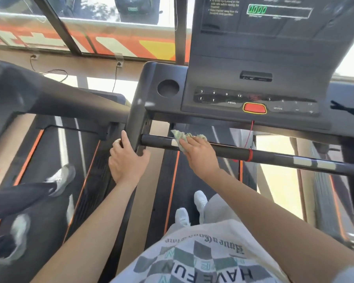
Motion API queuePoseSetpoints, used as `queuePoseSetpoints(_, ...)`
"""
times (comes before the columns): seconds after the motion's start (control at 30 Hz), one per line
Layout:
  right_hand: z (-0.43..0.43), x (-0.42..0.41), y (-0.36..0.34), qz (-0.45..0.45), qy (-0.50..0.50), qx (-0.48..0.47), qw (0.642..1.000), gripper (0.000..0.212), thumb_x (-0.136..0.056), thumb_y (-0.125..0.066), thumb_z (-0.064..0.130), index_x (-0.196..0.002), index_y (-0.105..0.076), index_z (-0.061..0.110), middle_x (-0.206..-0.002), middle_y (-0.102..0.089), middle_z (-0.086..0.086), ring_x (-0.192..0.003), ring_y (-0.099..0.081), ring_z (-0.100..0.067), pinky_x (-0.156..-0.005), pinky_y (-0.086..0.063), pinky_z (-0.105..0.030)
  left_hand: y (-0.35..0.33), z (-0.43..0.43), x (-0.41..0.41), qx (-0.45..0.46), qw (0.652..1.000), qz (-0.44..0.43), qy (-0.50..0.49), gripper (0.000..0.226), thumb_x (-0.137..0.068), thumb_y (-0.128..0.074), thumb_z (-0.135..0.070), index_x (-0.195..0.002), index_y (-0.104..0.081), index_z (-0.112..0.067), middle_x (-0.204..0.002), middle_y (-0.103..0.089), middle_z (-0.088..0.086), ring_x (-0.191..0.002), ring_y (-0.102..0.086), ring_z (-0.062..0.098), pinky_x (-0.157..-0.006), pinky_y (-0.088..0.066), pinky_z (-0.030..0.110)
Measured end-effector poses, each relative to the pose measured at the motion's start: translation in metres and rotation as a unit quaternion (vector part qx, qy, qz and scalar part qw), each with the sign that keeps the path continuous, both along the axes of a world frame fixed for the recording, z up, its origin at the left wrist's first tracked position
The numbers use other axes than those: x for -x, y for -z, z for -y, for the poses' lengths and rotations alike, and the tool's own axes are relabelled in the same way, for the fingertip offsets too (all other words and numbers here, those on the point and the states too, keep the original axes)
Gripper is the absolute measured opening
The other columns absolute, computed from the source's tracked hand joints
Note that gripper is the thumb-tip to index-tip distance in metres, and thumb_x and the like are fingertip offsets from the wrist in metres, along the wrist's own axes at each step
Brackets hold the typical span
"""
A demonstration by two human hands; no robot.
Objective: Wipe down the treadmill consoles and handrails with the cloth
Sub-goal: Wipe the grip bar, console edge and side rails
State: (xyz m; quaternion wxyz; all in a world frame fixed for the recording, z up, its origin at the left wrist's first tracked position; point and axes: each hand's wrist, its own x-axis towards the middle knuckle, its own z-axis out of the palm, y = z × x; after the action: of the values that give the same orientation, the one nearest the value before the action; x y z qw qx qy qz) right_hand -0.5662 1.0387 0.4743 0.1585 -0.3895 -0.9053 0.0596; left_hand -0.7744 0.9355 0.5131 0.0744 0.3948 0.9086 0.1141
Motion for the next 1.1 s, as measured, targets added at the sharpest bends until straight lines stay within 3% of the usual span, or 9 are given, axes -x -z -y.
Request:
queuePoseSetpoints(0.2, 0.011, 0.022, -0.006, 0.055, -0.063, 0.021, 0.996, 0.077, -0.070, -0.071, -0.008, -0.141, -0.051, 0.012, -0.144, -0.053, -0.014, -0.130, -0.050, -0.040, -0.111, -0.037, -0.054, -0.001, -0.001, 0.003, -0.009, 1.000, 0.013, 0.008, 0.087, -0.087, -0.058, -0.056, -0.156, -0.024, -0.015, -0.138, -0.049, 0.018, -0.117, -0.053, 0.036, -0.089, -0.050, 0.050)
queuePoseSetpoints(0.37, 0.008, -0.040, -0.004, 0.051, 0.019, 0.039, 0.998, 0.066, -0.078, -0.067, -0.008, -0.139, -0.054, 0.014, -0.141, -0.057, -0.010, -0.132, -0.050, -0.036, -0.115, -0.037, -0.049, 0.004, 0.000, 0.003, -0.027, 0.999, 0.015, 0.009, 0.087, -0.087, -0.057, -0.056, -0.157, -0.024, -0.014, -0.141, -0.049, 0.018, -0.118, -0.054, 0.036, -0.091, -0.049, 0.050)
queuePoseSetpoints(0.53, 0.001, -0.104, -0.014, 0.073, 0.090, 0.059, 0.992, 0.057, -0.086, -0.064, 0.000, -0.140, -0.055, 0.014, -0.138, -0.060, -0.008, -0.131, -0.051, -0.033, -0.115, -0.038, -0.047, 0.011, 0.002, 0.003, -0.047, 0.999, 0.004, 0.023, 0.086, -0.088, -0.062, -0.049, -0.156, -0.027, -0.011, -0.152, -0.043, 0.021, -0.136, -0.044, 0.039, -0.105, -0.044, 0.056)
queuePoseSetpoints(0.7, 0.007, -0.122, -0.022, 0.048, 0.160, 0.066, 0.984, 0.053, -0.086, -0.067, 0.001, -0.137, -0.059, 0.012, -0.138, -0.060, -0.011, -0.129, -0.054, -0.036, -0.111, -0.043, -0.050, 0.010, 0.002, -0.007, -0.111, 0.991, -0.020, 0.074, 0.071, -0.083, -0.073, -0.029, -0.146, -0.045, -0.012, -0.153, -0.044, 0.017, -0.141, -0.038, 0.039, -0.112, -0.033, 0.058)
queuePoseSetpoints(0.8, 0.008, -0.104, -0.026, 0.055, 0.121, 0.097, 0.986, 0.061, -0.085, -0.053, -0.002, -0.144, -0.051, 0.013, -0.142, -0.056, -0.010, -0.133, -0.047, -0.036, -0.112, -0.039, -0.053, 0.011, -0.010, -0.035, -0.141, 0.979, 0.009, 0.147, 0.059, -0.081, -0.068, -0.027, -0.137, -0.057, -0.013, -0.144, -0.054, 0.011, -0.138, -0.043, 0.036, -0.110, -0.034, 0.054)
queuePoseSetpoints(0.9, 0.000, -0.092, -0.034, 0.001, 0.069, 0.215, 0.974, 0.077, -0.086, -0.049, -0.009, -0.156, -0.031, 0.015, -0.151, -0.048, -0.011, -0.139, -0.042, -0.034, -0.117, -0.034, -0.045, 0.009, -0.032, -0.074, -0.153, 0.948, 0.096, 0.262, 0.057, -0.079, -0.062, -0.035, -0.132, -0.063, -0.016, -0.138, -0.059, 0.006, -0.130, -0.051, 0.033, -0.105, -0.044, 0.051)
queuePoseSetpoints(1.0, -0.010, -0.088, -0.044, -0.081, 0.079, 0.368, 0.923, 0.090, -0.089, -0.048, -0.009, -0.160, -0.010, 0.030, -0.151, -0.046, -0.008, -0.138, -0.045, -0.023, -0.112, -0.041, -0.038, 0.004, -0.062, -0.104, -0.137, 0.920, 0.143, 0.340, 0.061, -0.082, -0.071, -0.035, -0.140, -0.059, -0.020, -0.144, -0.056, 0.003, -0.132, -0.049, 0.027, -0.108, -0.042, 0.045)
queuePoseSetpoints(1.1, -0.017, -0.091, -0.049, -0.181, 0.117, 0.379, 0.900, 0.094, -0.087, -0.051, -0.013, -0.159, -0.012, 0.032, -0.153, -0.040, -0.001, -0.134, -0.048, -0.013, -0.107, -0.047, -0.032, -0.002, -0.091, -0.121, -0.092, 0.895, 0.152, 0.409, 0.057, -0.088, -0.072, -0.034, -0.142, -0.056, -0.024, -0.142, -0.057, -0.004, -0.129, -0.050, 0.021, -0.107, -0.044, 0.041)
